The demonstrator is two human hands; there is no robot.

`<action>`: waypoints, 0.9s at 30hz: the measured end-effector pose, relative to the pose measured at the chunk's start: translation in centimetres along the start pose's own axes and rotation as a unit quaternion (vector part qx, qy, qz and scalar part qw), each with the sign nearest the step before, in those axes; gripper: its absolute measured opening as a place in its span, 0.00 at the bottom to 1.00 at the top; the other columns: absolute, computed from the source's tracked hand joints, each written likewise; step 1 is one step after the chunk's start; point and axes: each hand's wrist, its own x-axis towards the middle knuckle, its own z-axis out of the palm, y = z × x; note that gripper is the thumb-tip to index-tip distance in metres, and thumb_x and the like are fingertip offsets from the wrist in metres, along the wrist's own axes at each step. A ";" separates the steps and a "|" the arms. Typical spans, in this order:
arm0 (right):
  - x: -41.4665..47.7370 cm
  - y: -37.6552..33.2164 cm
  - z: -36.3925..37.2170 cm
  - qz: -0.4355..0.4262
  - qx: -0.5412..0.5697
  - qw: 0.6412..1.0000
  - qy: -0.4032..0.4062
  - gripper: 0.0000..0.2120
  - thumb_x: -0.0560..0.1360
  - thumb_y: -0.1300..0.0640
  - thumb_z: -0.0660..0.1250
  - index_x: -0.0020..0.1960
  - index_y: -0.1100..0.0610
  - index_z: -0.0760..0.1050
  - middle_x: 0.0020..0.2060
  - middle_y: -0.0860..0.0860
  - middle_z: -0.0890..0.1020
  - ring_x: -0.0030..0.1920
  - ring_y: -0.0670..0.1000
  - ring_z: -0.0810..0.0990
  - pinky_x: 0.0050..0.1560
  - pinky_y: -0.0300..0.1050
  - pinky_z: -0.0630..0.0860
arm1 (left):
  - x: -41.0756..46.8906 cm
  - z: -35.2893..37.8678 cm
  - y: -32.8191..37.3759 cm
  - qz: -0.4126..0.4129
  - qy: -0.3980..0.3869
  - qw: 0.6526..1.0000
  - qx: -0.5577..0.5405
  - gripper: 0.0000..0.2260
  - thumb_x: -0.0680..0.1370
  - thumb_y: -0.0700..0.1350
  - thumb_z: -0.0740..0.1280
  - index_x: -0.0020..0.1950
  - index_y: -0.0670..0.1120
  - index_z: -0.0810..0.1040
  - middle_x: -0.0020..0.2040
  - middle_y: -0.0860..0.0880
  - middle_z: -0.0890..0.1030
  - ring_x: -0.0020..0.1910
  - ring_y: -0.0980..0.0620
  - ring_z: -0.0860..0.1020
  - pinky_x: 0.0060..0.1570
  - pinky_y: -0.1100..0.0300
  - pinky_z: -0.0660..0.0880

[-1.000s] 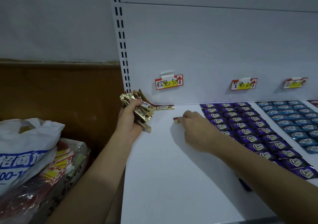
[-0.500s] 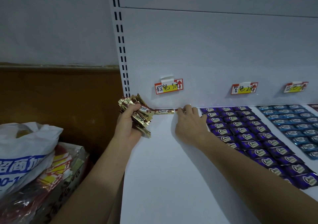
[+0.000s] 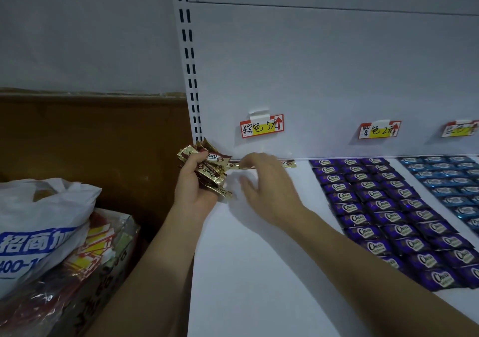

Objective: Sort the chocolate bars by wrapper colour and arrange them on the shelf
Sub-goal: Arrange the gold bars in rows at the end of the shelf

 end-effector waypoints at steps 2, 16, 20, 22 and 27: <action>-0.1 -2.1 0.7 0.028 0.135 0.987 -0.087 0.12 0.70 0.53 0.76 0.50 0.51 0.76 0.47 0.44 0.81 0.50 0.45 0.78 0.48 0.37 0.74 | -0.1 -0.1 0.0 -0.005 -0.005 1.000 -0.005 0.06 0.79 0.42 0.65 0.46 0.42 0.80 0.40 0.44 0.83 0.34 0.48 0.84 0.42 0.54 0.79; -0.5 0.9 -0.4 0.166 0.343 0.924 -0.031 0.13 0.76 0.65 0.71 0.48 0.46 0.83 0.39 0.60 0.83 0.37 0.53 0.78 0.40 0.42 0.75 | -0.1 -0.7 0.4 0.022 0.026 0.996 -0.081 0.23 0.66 0.40 0.71 0.62 0.42 0.78 0.56 0.42 0.83 0.39 0.48 0.85 0.36 0.58 0.81; -0.5 0.9 -0.6 0.204 0.345 0.916 -0.009 0.17 0.75 0.68 0.64 0.44 0.49 0.84 0.42 0.44 0.84 0.43 0.53 0.83 0.50 0.52 0.81 | -0.1 -1.0 0.5 0.013 0.022 0.997 -0.074 0.13 0.70 0.38 0.71 0.55 0.41 0.81 0.52 0.42 0.84 0.42 0.47 0.84 0.46 0.57 0.78; 0.0 0.9 -0.8 0.213 0.340 0.916 0.002 0.18 0.74 0.68 0.61 0.44 0.48 0.84 0.43 0.45 0.83 0.40 0.54 0.84 0.47 0.57 0.83 | -0.4 -1.3 0.6 0.013 0.019 0.997 -0.075 0.06 0.76 0.37 0.69 0.52 0.41 0.81 0.47 0.41 0.85 0.41 0.45 0.84 0.52 0.52 0.78; 1.4 0.1 -0.4 0.088 0.189 0.974 -0.092 0.22 0.77 0.68 0.62 0.65 0.47 0.75 0.48 0.44 0.81 0.42 0.47 0.79 0.41 0.35 0.74 | -1.3 -2.3 1.4 0.025 0.011 0.999 -0.031 0.06 0.79 0.38 0.66 0.55 0.41 0.79 0.48 0.40 0.86 0.44 0.43 0.86 0.58 0.38 0.78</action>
